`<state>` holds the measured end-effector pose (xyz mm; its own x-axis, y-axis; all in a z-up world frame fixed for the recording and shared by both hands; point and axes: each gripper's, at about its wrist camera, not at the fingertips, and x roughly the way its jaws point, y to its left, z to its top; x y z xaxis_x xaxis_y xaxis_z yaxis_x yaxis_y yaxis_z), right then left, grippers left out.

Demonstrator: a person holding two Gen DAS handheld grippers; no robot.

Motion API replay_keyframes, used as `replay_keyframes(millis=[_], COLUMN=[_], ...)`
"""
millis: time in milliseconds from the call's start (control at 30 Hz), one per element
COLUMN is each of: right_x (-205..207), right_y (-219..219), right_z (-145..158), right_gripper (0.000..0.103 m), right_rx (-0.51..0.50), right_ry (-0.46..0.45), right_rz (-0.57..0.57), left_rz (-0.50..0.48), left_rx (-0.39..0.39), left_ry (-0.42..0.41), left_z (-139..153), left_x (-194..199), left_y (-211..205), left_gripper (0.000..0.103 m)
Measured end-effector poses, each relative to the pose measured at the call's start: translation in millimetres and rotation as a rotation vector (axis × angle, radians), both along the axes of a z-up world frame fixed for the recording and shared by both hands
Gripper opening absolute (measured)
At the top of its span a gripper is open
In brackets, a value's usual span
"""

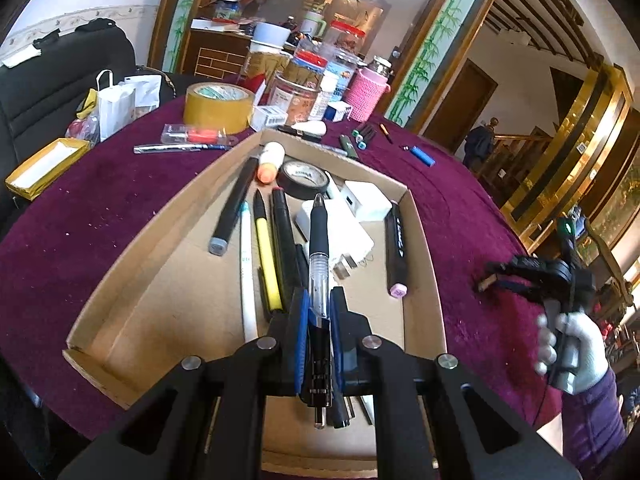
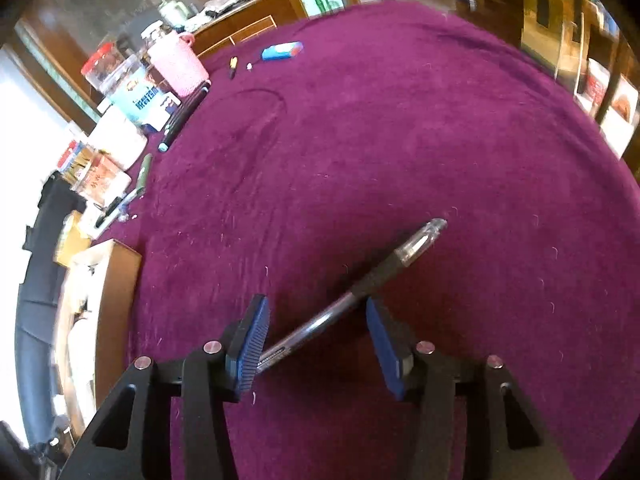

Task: Organize rigid objects
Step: 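Grasp the clear gel pen with the right gripper while the left gripper carries its pen to the box, then release both pens into the box with the left and right grippers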

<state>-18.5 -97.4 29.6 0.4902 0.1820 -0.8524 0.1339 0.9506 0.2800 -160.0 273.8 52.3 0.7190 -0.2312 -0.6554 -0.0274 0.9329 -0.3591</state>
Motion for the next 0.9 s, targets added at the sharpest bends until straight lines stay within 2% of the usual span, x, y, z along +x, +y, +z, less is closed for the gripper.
replay_keyframes(millis=[33, 67, 100, 133, 167, 300, 467, 600, 733, 900], right_x=[3.7, 7.1, 8.5, 7.7, 6.6, -0.4, -12.6, -24.2, -37.0, -50.7], right_y=[4.3, 10.0, 13.3, 12.1, 9.9, -13.0, -24.1, -13.1, 28.4, 108.3], right_z=[-1.2, -1.5, -2.0, -2.2, -2.3, -3.1, 0.0, 15.4, 41.9, 53.9], right_gripper=[0.036, 0.031, 0.031, 0.026, 0.022, 0.009, 0.009, 0.009, 0.009, 0.010], right_rx=[-0.045, -0.100, -0.124, -0.127, -0.124, -0.008, 0.168, 0.324, 0.409, 0.430], right_ry=[-0.006, -0.029, -0.050, -0.056, -0.060, -0.061, -0.059, -0.089, -0.118, -0.080], right_rz=[0.009, 0.023, 0.038, 0.043, 0.046, 0.031, 0.031, 0.091, 0.226, 0.425], left_rz=[-0.001, 0.001, 0.006, 0.014, 0.019, 0.033, 0.035, 0.061, 0.080, 0.090], left_rx=[-0.001, -0.002, 0.000, 0.004, 0.005, -0.010, -0.011, 0.000, 0.036, 0.098], left_ry=[0.000, -0.002, -0.006, -0.009, -0.009, 0.008, 0.036, 0.072, 0.103, 0.140], left_z=[0.0, 0.7, 1.7, 2.8, 3.3, -1.0, -5.8, -10.0, -11.3, -13.0], left_x=[-1.2, -2.2, -3.5, -5.1, -5.7, -2.8, 1.9, 4.3, 6.8, 9.2], left_y=[0.6, 1.4, 3.3, 6.0, 7.4, 13.6, 9.1, 8.5, 1.3, -9.4], left_gripper=[0.011, 0.011, 0.011, 0.011, 0.011, 0.011, 0.011, 0.011, 0.011, 0.011])
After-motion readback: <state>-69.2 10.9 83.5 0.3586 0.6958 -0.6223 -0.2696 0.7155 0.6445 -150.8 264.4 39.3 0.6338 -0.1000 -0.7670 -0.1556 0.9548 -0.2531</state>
